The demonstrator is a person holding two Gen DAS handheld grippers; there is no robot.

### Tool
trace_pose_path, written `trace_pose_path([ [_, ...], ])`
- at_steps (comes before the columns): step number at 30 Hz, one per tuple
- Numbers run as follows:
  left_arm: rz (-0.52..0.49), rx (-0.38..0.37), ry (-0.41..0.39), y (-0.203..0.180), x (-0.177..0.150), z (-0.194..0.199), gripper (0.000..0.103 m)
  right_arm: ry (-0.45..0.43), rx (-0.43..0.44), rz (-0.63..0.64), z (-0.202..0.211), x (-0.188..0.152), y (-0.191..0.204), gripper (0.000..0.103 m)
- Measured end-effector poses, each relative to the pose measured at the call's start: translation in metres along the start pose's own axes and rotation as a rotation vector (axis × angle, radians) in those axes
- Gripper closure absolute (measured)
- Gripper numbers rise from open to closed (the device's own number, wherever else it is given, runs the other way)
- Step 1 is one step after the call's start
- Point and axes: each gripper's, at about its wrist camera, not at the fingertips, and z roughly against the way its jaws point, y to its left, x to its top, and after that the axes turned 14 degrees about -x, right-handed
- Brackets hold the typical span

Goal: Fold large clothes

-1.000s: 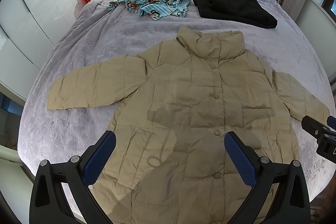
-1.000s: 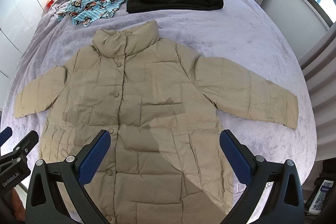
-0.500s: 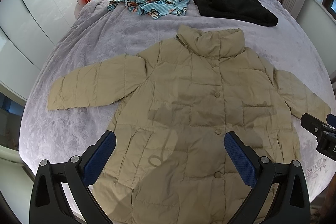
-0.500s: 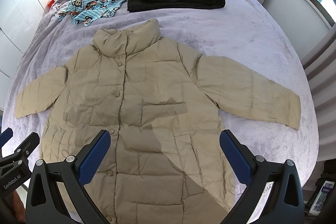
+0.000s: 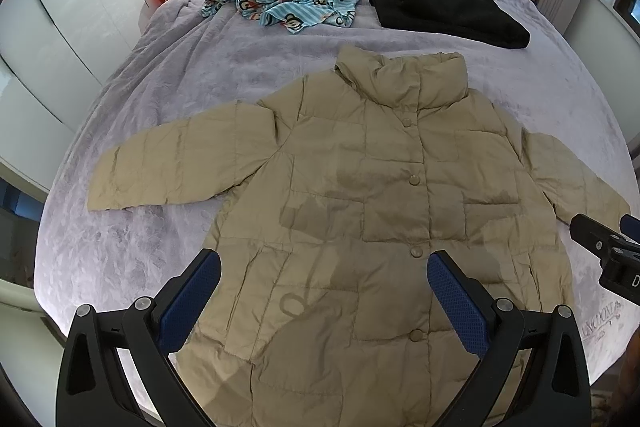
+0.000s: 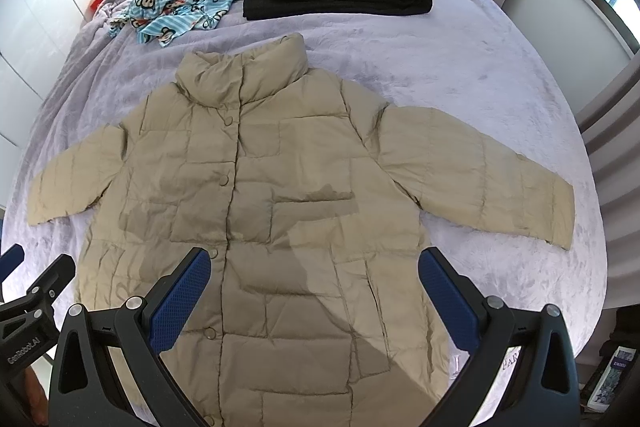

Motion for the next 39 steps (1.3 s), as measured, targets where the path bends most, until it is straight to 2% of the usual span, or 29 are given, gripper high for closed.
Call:
trace_pose_path([
  [13,0.02,0.007,0.023,0.009,0.007,-0.012,0.0,0.046,0.009,0.019,-0.008,0.0,0.011,0.0],
  [24,0.067,-0.099,0.059,0.059,0.01,-0.039,0.0,0.119,0.013,-0.009,-0.026,-0.012,0.043,0.0],
  [27,0.087,-0.145,0.053,0.085,0.011,-0.052,0.0,0.125,0.061,-0.041,-0.031,-0.016,0.058,0.0],
  [30,0.172,-0.213,0.031,0.13,0.013,-0.068,0.0,0.14,0.123,-0.057,-0.04,-0.017,0.08,0.0],
  [33,0.265,-0.231,-0.005,0.179,0.014,-0.081,0.0,0.151,0.191,-0.066,-0.053,-0.019,0.11,0.0],
  [35,0.325,-0.23,-0.034,0.216,0.013,-0.09,0.0,0.198,0.234,-0.028,-0.065,-0.022,0.137,0.0],
  [37,0.404,-0.244,-0.065,0.256,0.01,-0.099,0.0,0.24,0.228,0.038,-0.077,-0.026,0.164,0.0],
  [39,0.49,-0.265,-0.108,0.298,0.006,-0.108,0.0,0.23,0.211,0.074,-0.085,-0.029,0.188,0.0],
])
